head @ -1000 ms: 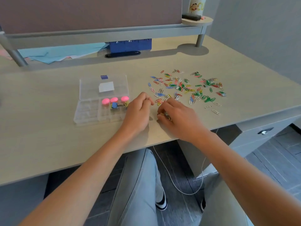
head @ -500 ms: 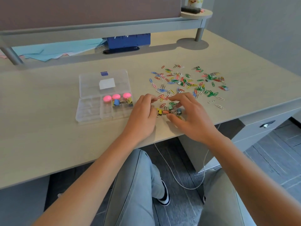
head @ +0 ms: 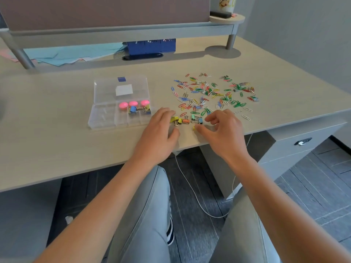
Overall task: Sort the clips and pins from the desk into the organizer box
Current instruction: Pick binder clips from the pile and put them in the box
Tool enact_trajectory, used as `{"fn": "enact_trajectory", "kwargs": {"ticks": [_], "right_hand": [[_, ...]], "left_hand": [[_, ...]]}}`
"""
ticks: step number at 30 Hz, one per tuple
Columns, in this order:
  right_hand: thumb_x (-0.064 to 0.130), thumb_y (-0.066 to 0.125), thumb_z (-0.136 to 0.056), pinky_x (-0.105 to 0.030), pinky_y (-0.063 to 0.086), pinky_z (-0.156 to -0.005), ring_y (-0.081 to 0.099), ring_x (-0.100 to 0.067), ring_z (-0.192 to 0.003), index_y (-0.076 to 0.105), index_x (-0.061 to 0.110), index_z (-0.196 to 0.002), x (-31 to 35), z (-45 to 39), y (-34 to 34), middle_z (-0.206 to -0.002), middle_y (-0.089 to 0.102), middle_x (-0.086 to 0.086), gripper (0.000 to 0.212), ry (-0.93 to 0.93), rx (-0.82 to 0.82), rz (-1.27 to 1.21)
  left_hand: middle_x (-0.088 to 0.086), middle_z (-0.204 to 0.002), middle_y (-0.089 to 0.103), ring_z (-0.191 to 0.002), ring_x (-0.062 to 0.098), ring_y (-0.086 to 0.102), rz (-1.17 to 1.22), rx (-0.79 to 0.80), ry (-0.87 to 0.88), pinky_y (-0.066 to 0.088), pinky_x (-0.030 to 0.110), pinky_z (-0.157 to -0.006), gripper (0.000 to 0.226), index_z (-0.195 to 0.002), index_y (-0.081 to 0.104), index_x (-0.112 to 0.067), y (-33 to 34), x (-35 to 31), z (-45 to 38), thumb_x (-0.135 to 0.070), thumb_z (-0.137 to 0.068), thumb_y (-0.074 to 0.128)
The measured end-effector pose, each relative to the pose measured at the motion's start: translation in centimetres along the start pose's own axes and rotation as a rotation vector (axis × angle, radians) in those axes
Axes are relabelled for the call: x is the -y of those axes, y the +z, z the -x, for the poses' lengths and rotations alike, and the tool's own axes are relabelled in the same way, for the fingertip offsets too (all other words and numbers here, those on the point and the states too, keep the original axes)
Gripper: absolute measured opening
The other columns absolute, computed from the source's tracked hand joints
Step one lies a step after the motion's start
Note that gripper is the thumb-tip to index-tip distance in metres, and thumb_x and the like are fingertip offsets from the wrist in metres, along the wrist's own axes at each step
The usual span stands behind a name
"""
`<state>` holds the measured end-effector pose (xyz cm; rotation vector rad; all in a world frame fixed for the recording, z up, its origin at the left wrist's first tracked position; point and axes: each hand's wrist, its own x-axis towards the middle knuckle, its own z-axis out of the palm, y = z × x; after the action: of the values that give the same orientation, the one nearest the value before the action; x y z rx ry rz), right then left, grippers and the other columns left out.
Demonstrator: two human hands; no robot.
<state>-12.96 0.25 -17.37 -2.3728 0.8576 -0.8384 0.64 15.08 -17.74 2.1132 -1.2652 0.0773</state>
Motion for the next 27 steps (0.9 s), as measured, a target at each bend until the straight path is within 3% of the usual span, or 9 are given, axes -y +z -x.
{"fn": "enact_trajectory", "kwargs": {"ticks": [3,6,9,12,16,19,23,27], "right_hand": [[0.053,0.076,-0.081,-0.019,0.035,-0.056,0.055,-0.009,-0.077,0.065,0.023,-0.086,0.9,0.5,0.4,-0.087,0.058,0.007,0.031,0.059,-0.026,0.044],[0.062,0.072,-0.079,-0.027,0.044,-0.055,0.056,-0.009,-0.068,0.062,0.025,-0.072,2.2,0.7,1.0,-0.075,0.06,0.009,0.039,0.137,-0.052,0.127],[0.055,0.07,-0.082,-0.03,0.051,-0.06,0.058,-0.013,-0.07,0.065,0.024,-0.075,3.6,0.5,1.0,-0.077,0.063,0.007,0.033,0.221,-0.034,0.224],[0.042,0.069,-0.082,-0.032,0.051,-0.061,0.06,-0.018,-0.072,0.068,0.019,-0.078,4.8,0.6,0.8,-0.081,0.066,0.002,0.024,0.284,-0.014,0.256],[0.04,0.071,-0.08,-0.034,0.053,-0.061,0.061,-0.017,-0.071,0.069,0.02,-0.078,5.9,1.4,0.7,-0.079,0.068,0.002,0.02,0.314,-0.065,0.241],[0.036,0.077,-0.078,-0.039,0.06,-0.069,0.066,-0.016,-0.074,0.07,0.02,-0.084,6.9,1.0,0.9,-0.076,0.071,0.004,0.018,0.292,-0.103,0.037],[0.017,0.08,-0.077,-0.038,0.061,-0.073,0.072,-0.013,-0.068,0.069,0.022,-0.088,8.8,-0.9,2.0,-0.07,0.074,0.002,0.017,0.29,0.033,-0.271],[0.008,0.078,-0.081,-0.023,0.052,-0.055,0.066,-0.011,-0.058,0.074,0.015,-0.092,11.0,-2.8,2.7,-0.074,0.074,-0.003,0.013,0.316,0.184,-0.463]], "left_hand": [[0.0,-0.142,0.047,-0.131,0.012,0.042,0.026,-0.06,-0.015,0.035,0.024,-0.106,0.041,-0.136,0.05,-0.009,-0.1,-0.1,0.1,-0.018,-0.096,0.05],[-0.002,-0.135,0.051,-0.125,0.009,0.045,0.065,-0.108,-0.016,0.03,0.011,-0.098,0.036,-0.131,0.055,-0.01,-0.3,0.1,0.2,-0.017,-0.096,0.051],[-0.001,-0.131,0.054,-0.121,0.007,0.047,0.126,-0.139,-0.018,0.025,-0.002,-0.091,0.032,-0.128,0.057,-0.009,-0.8,0.3,0.8,-0.016,-0.097,0.052],[0.0,-0.128,0.055,-0.118,0.007,0.048,0.181,-0.166,0.002,0.026,-0.003,-0.093,0.031,-0.125,0.059,-0.009,-1.7,0.6,1.7,-0.012,-0.096,0.051],[0.0,-0.13,0.055,-0.123,0.011,0.047,0.166,-0.177,-0.007,0.027,0.008,-0.098,0.033,-0.127,0.059,-0.008,-3.2,2.1,3.4,-0.014,-0.095,0.052],[0.002,-0.132,0.054,-0.126,0.015,0.044,0.081,-0.189,-0.025,0.032,0.017,-0.101,0.037,-0.13,0.058,-0.008,-4.2,3.4,4.1,-0.016,-0.094,0.053],[0.008,-0.132,0.053,-0.13,0.03,0.044,-0.151,-0.16,0.018,0.035,0.045,-0.111,0.045,-0.13,0.058,-0.007,-4.8,4.8,3.6,-0.022,-0.088,0.051],[0.011,-0.142,0.046,-0.14,0.03,0.034,-0.401,-0.078,-0.061,0.023,0.054,-0.117,0.054,-0.134,0.052,-0.01,-4.7,5.3,3.2,-0.04,-0.09,0.046]]}}
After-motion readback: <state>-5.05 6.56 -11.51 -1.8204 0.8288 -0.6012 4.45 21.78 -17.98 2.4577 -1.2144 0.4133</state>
